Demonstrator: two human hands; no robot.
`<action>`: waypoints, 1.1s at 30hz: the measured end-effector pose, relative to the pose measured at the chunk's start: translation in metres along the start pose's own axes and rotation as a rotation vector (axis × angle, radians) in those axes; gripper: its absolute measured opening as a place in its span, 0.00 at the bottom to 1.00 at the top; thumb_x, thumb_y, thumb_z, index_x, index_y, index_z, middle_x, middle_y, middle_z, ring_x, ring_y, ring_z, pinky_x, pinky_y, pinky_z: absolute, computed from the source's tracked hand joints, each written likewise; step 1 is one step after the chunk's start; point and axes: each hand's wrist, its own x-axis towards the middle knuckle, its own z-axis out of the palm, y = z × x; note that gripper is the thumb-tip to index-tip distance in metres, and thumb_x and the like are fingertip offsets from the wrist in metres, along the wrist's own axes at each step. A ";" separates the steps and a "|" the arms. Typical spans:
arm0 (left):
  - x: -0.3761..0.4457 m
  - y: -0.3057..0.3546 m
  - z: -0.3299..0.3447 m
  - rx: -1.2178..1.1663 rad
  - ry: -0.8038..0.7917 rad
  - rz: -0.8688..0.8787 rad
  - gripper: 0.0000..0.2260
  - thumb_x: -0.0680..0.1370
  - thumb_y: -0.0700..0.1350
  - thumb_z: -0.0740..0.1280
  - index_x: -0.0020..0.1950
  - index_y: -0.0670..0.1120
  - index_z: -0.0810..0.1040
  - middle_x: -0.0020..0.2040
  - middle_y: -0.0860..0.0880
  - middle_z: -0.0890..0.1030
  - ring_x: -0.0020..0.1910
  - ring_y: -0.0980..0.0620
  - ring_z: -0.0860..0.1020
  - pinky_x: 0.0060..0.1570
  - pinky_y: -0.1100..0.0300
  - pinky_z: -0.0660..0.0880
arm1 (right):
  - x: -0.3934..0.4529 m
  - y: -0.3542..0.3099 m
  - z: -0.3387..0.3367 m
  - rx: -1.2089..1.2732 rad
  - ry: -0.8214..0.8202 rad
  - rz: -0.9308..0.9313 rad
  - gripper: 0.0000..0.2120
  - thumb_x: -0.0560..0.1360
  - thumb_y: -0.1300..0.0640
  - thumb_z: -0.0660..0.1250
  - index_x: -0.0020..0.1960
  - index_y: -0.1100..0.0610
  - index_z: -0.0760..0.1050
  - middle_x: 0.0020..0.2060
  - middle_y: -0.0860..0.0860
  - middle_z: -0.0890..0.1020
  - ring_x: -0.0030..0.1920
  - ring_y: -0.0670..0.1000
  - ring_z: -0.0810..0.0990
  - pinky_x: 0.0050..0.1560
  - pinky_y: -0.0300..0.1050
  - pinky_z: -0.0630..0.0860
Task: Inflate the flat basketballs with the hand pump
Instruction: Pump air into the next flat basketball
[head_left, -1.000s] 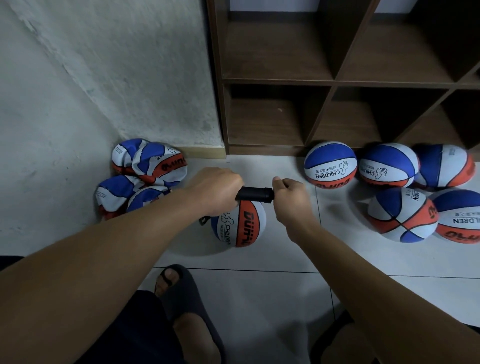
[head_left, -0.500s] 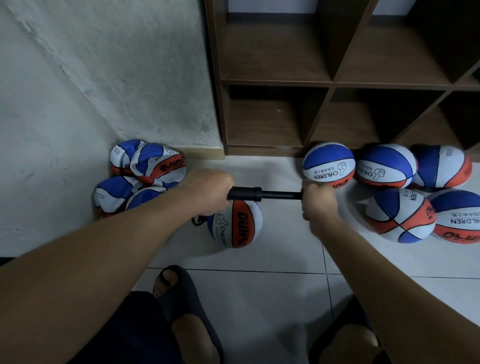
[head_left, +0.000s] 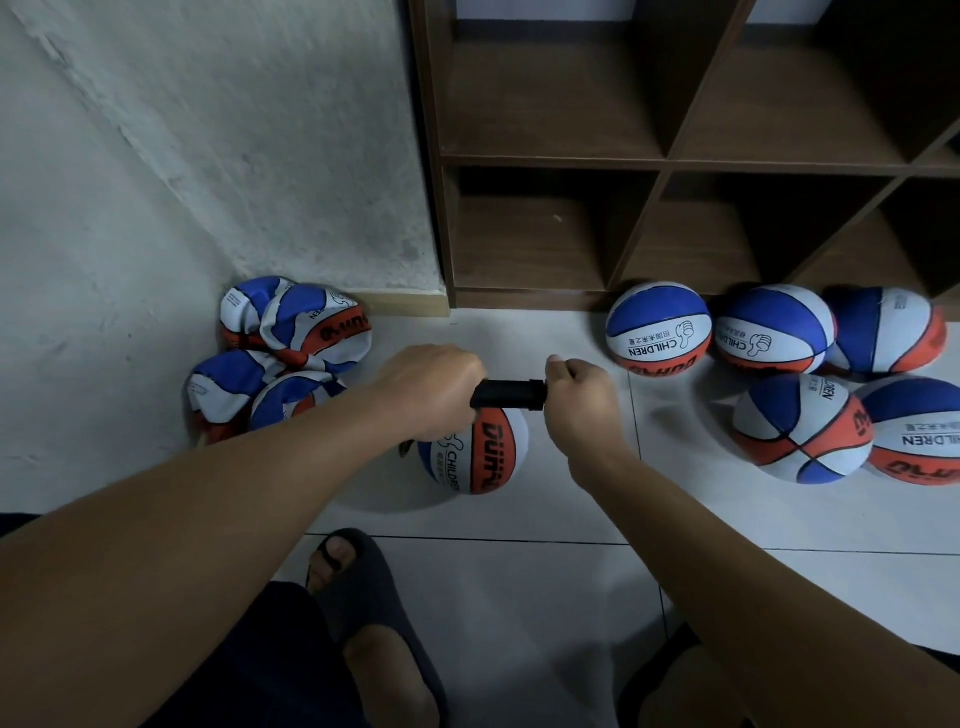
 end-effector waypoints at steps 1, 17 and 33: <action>0.000 0.000 0.000 -0.008 0.005 0.003 0.09 0.74 0.41 0.70 0.34 0.50 0.75 0.30 0.50 0.78 0.28 0.47 0.79 0.29 0.56 0.74 | 0.000 0.000 -0.001 -0.002 -0.012 0.007 0.19 0.89 0.47 0.57 0.50 0.59 0.77 0.34 0.52 0.73 0.32 0.50 0.71 0.33 0.47 0.68; -0.001 -0.012 0.000 -0.082 0.013 -0.055 0.09 0.75 0.47 0.69 0.35 0.50 0.76 0.31 0.51 0.79 0.30 0.47 0.80 0.33 0.52 0.78 | 0.022 0.003 -0.040 0.022 0.322 0.012 0.14 0.84 0.53 0.62 0.44 0.59 0.76 0.41 0.57 0.81 0.42 0.59 0.76 0.45 0.52 0.75; -0.001 -0.002 0.002 0.021 0.016 0.036 0.08 0.74 0.44 0.69 0.35 0.50 0.76 0.31 0.51 0.78 0.28 0.48 0.78 0.27 0.57 0.71 | -0.008 0.005 0.003 0.042 0.060 -0.052 0.21 0.88 0.47 0.59 0.45 0.62 0.75 0.31 0.51 0.73 0.31 0.50 0.71 0.34 0.48 0.68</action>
